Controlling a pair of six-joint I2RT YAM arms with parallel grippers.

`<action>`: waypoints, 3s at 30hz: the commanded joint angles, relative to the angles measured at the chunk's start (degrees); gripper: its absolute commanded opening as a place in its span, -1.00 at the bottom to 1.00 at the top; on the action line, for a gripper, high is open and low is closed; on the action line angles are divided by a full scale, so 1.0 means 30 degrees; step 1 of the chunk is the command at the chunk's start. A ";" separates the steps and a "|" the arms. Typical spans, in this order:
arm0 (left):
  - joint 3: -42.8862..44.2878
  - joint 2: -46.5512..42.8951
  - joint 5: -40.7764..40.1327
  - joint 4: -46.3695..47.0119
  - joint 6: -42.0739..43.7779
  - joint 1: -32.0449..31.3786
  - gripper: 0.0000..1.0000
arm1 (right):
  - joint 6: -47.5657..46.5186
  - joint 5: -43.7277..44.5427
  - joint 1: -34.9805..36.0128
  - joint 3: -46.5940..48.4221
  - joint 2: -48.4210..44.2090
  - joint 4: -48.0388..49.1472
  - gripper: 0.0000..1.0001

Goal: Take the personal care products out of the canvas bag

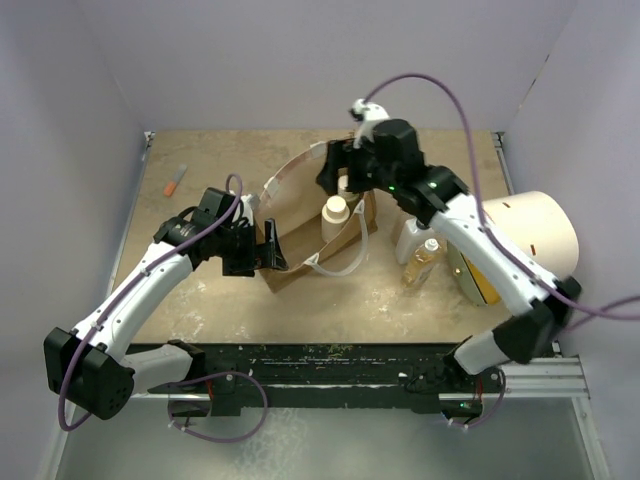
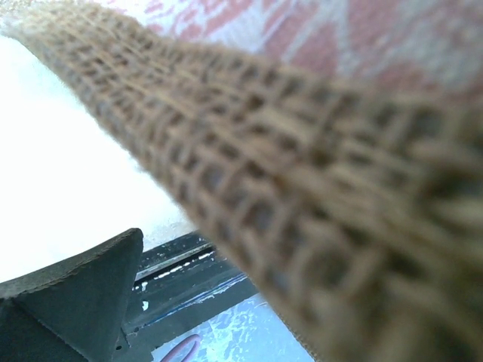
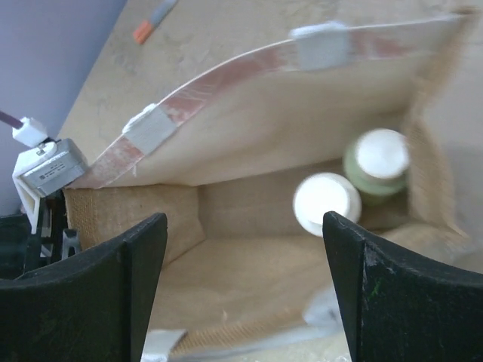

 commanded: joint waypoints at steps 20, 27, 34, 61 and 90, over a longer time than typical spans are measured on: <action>0.0593 -0.0676 0.2048 0.0088 -0.0890 -0.0094 0.99 | 0.0581 0.1094 0.1984 -0.2744 0.1561 -0.3897 0.63; -0.1408 -0.0093 0.2412 0.0517 -0.0666 -0.0113 0.99 | 0.0980 0.1489 0.1984 -0.4373 0.2812 -0.2204 0.64; -0.1447 0.0044 0.2879 0.0629 -0.0384 -0.0113 0.99 | 0.0568 0.2510 0.1984 -0.2065 0.3535 -0.2468 0.68; -0.0060 0.0277 0.1789 -0.0317 -0.0028 -0.0113 0.99 | 0.3008 0.7241 0.1483 0.4086 1.1433 -0.4454 0.90; 0.0725 0.0609 0.1694 -0.0753 0.0029 -0.0113 0.99 | 0.1923 0.1070 0.1326 0.2873 0.5393 -0.0560 -1.00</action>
